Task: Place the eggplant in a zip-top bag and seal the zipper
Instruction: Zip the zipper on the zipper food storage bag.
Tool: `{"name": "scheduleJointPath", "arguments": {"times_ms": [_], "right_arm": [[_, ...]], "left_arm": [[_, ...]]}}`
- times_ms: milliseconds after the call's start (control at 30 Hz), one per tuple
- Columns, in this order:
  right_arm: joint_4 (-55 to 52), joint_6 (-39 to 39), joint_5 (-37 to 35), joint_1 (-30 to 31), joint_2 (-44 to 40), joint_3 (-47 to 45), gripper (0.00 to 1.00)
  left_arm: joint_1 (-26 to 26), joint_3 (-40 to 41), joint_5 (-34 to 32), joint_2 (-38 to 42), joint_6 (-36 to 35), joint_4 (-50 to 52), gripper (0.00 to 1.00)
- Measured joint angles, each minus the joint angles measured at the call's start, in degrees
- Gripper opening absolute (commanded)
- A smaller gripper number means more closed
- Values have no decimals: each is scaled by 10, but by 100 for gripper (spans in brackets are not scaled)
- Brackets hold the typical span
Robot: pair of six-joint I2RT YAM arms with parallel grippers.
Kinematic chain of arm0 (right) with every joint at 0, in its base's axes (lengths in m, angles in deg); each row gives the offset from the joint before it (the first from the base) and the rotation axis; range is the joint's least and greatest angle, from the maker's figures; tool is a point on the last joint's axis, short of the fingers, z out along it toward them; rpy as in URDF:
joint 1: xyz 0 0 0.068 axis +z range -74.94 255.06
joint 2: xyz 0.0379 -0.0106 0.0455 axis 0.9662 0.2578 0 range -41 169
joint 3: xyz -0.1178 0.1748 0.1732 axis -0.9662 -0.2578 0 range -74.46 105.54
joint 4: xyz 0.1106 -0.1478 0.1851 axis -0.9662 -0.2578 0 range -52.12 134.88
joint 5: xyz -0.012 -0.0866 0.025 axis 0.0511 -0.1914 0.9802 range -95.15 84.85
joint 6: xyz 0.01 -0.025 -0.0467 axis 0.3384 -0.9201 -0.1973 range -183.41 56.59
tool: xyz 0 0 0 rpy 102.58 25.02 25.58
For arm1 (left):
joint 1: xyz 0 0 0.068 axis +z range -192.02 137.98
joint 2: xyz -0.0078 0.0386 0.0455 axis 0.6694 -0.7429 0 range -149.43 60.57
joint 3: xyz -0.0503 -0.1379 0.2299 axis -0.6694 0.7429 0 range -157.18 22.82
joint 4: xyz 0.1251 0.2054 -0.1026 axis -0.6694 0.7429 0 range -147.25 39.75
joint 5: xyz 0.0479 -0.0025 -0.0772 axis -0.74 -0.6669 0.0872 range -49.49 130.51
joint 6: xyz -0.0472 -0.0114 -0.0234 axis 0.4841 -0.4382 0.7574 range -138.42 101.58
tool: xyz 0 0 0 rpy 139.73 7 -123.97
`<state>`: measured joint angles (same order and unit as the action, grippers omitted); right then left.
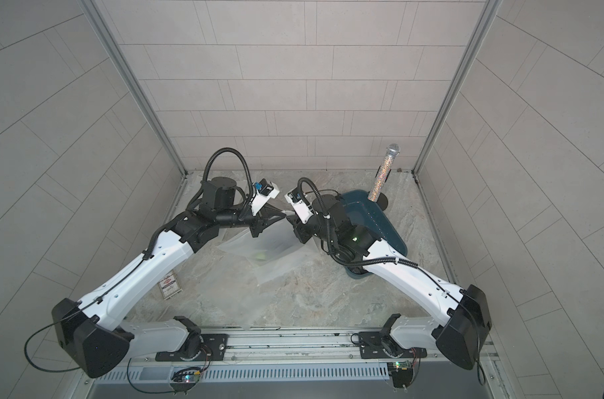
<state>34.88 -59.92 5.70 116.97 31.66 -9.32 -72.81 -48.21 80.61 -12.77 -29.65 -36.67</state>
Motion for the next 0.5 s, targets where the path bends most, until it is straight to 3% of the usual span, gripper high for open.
{"name": "scheduleJointPath", "arguments": {"times_ms": [233,433,500], "right_arm": [[34,-7,19,-3,-1,-16,33],[61,-18,44,-3,-14,-38,2],[62,-16,49,-3,-18,-39,0]], "left_arm": [[0,-8,8,-2,-5,20,1],[0,-11,8,-8,-14,33,1],[0,-12,8,-10,-16,35,1]]}}
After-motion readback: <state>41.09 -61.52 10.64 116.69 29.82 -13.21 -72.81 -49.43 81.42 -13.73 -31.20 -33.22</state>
